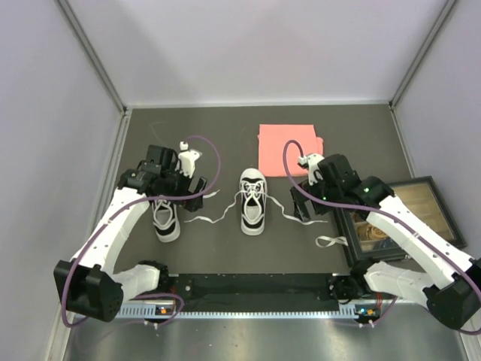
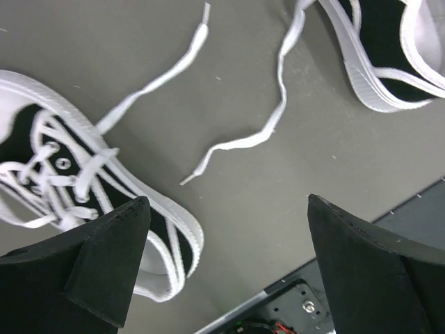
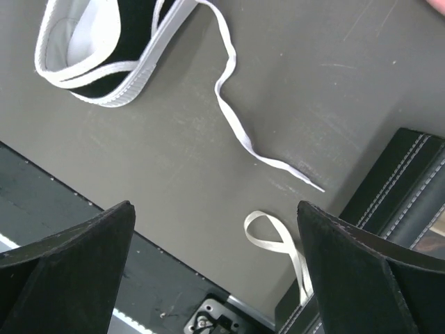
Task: Tie the shoes
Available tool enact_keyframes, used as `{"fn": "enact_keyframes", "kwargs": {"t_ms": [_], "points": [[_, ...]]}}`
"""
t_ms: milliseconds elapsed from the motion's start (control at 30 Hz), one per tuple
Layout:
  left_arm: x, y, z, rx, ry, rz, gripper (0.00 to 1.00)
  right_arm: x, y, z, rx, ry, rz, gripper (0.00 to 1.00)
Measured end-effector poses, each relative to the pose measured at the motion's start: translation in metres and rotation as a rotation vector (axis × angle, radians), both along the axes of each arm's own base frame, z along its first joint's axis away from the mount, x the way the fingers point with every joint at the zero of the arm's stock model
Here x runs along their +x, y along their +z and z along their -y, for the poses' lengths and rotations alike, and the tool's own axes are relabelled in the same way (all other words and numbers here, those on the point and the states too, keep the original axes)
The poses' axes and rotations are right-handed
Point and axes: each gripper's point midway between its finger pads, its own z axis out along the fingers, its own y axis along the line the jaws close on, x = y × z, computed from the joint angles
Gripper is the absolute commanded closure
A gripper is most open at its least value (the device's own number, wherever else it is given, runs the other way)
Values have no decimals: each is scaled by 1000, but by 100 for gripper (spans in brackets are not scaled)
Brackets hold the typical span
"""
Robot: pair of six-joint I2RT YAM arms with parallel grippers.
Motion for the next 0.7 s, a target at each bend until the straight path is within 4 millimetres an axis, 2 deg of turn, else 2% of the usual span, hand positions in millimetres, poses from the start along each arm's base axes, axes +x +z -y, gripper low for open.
{"fn": "enact_keyframes", "kwargs": {"t_ms": [133, 267, 400, 567, 700], "points": [[11, 6, -3, 23, -6, 61, 2, -2, 0, 7, -4, 10, 44, 1], [15, 13, 1, 31, -130, 141, 2, -7, -2, 13, -47, 37, 32, 1], [12, 9, 5, 56, -274, 131, 1, -1, -13, 12, -107, 50, -32, 1], [14, -17, 2, 117, -444, 99, 5, -3, -31, 14, -168, 54, -112, 1], [-6, -52, -7, 166, -579, 60, 12, -4, -47, 14, -202, 50, -179, 1]]}}
